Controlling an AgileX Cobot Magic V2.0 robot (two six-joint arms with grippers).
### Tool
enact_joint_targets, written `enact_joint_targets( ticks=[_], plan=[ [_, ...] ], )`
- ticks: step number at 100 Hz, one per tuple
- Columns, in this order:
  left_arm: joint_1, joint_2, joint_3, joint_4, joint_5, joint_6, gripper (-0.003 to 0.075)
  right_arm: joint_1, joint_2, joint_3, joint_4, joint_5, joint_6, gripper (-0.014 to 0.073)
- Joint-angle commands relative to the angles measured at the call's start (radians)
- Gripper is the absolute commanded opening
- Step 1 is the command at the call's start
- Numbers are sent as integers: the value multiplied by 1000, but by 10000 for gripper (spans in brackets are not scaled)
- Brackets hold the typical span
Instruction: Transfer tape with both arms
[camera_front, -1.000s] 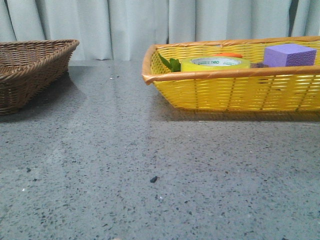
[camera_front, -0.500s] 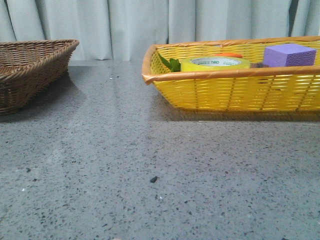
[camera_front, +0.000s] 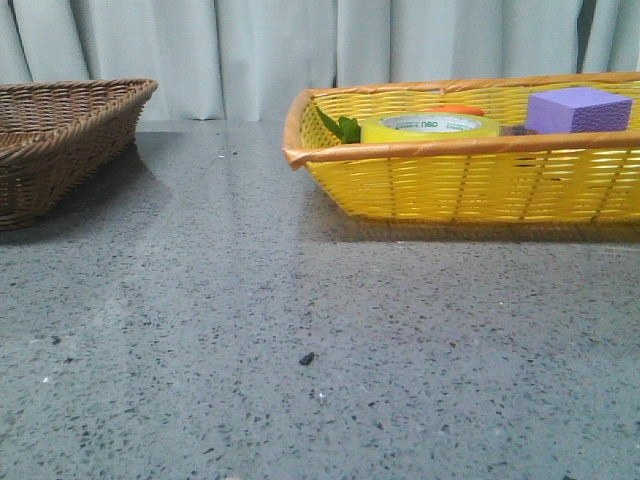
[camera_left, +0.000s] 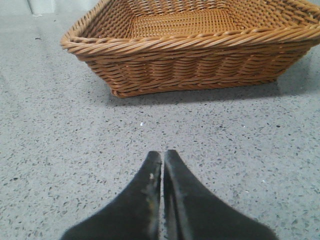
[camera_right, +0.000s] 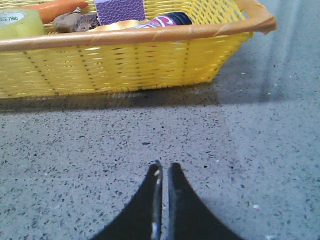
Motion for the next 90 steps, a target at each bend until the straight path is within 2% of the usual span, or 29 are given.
enact_joint_targets(
  ticks=[1,22,31,44,57,90],
  plan=[
    [1,-29,12,-1,-83,-12,-21,-4,-19,22,-17,-17,-6,-67],
    [1,-29,12,-30,-166,-12,-21,-4,-19,22,-11,-42,-6,-67],
    [1,-29,12,-33,-203,-12,-21,-4,-19,22,-11,-148,-6,-67],
    [1,-29,12,-121,-273,-12,-21,-4,-19,22,-11,-313,-6,-67],
    [1,-29,12,-121,-324,-12,-21,-4,-19,22,-11,-410,-6,-67],
    [1,-29,-5,-144,-360,-12,-21,-4,-19,0,-11,-439,-6,-67]
  ],
)
